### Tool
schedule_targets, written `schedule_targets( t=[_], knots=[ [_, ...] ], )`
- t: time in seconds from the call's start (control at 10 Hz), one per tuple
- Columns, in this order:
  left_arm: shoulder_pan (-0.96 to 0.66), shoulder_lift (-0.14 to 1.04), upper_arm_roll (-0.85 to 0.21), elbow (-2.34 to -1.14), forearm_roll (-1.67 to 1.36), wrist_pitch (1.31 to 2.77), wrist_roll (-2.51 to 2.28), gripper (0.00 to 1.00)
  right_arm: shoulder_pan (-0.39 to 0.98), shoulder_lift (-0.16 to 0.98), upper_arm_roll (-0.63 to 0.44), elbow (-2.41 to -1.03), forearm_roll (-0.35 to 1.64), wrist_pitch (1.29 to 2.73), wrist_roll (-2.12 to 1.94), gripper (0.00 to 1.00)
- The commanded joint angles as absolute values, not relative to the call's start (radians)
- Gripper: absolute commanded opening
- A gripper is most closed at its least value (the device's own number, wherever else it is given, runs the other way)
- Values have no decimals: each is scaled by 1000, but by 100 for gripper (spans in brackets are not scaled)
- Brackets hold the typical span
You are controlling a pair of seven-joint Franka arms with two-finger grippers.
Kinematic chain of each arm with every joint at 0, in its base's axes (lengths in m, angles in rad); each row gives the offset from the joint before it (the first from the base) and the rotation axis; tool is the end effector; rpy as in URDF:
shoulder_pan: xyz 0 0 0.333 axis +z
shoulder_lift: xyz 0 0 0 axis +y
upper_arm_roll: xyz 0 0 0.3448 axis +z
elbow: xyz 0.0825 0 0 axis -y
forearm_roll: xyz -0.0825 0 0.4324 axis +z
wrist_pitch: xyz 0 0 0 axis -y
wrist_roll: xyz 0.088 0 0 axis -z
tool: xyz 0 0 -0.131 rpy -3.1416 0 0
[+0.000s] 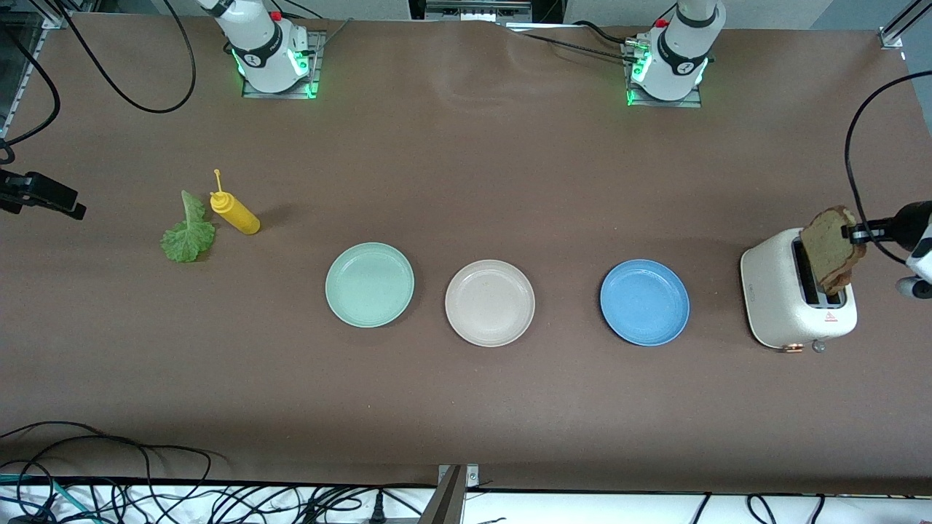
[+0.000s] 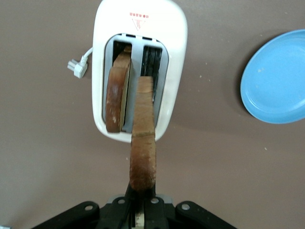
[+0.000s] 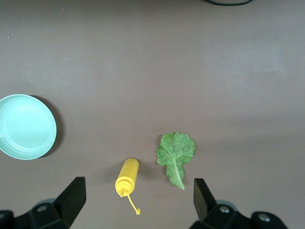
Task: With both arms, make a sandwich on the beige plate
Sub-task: 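Grasp a bread slice with the left gripper and lift it out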
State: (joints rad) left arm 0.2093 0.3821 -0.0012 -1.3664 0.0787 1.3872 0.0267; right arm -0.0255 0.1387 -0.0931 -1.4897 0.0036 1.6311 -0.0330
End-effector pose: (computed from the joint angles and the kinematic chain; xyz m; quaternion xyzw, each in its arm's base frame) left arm 0.6643 0.1520 0.4737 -0.9789 -0.0892 0.1829 0.0178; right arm 0.6499 -0.0731 0.5902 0.9991 -0.0424 0.0013 0.0047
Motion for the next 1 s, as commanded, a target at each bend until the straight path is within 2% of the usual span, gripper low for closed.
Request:
schedule_targets(
  t=[0.0, 0.7, 0.9],
  knots=[
    [207, 370, -18, -1281, 92, 1298, 41, 0, -37, 135, -89, -1483, 23, 1620, -41, 100],
    [187, 345, -90, -1275, 80, 1299, 31, 0, -37, 135, -89, -1483, 23, 1620, -41, 100],
    [186, 322, -100, -1324, -36, 1354, 28, 0, -37, 137, -89, -1483, 23, 1620, -41, 100]
  ],
)
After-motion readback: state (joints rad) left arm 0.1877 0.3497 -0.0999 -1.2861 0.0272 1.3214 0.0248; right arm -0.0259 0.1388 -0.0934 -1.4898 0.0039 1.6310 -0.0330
